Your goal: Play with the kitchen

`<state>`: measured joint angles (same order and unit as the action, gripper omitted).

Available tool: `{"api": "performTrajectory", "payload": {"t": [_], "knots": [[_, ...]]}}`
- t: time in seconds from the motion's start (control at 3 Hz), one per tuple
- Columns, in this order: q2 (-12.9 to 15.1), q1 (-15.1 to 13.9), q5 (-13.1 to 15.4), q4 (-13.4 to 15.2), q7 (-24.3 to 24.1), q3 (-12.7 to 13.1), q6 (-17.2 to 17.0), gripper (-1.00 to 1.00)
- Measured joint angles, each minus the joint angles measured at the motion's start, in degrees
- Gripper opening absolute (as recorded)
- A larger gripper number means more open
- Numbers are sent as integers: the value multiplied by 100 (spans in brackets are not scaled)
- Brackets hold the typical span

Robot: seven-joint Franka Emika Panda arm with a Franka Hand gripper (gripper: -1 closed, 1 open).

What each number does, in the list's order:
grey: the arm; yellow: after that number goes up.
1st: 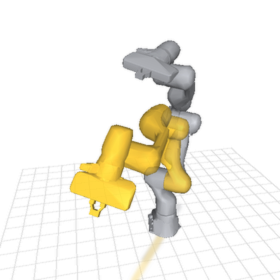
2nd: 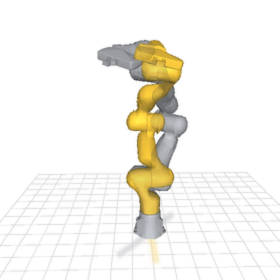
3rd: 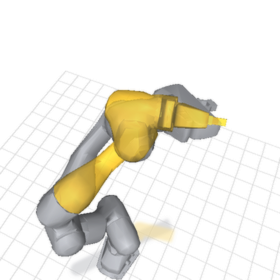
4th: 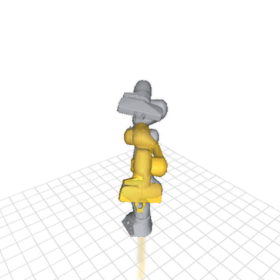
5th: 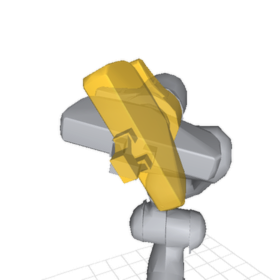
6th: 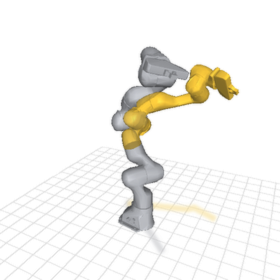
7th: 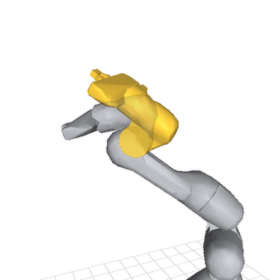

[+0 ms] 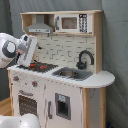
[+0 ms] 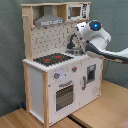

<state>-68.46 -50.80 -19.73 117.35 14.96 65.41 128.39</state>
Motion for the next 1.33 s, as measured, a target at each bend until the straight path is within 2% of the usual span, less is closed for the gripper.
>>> {"api": "performTrajectory", "payload": {"t": [0.67,1.33], "knots": [[805,-521,-595,-77,-502,121,-24,100],[1708,-958,-625,-121,-1080,492,-46,100]]}}
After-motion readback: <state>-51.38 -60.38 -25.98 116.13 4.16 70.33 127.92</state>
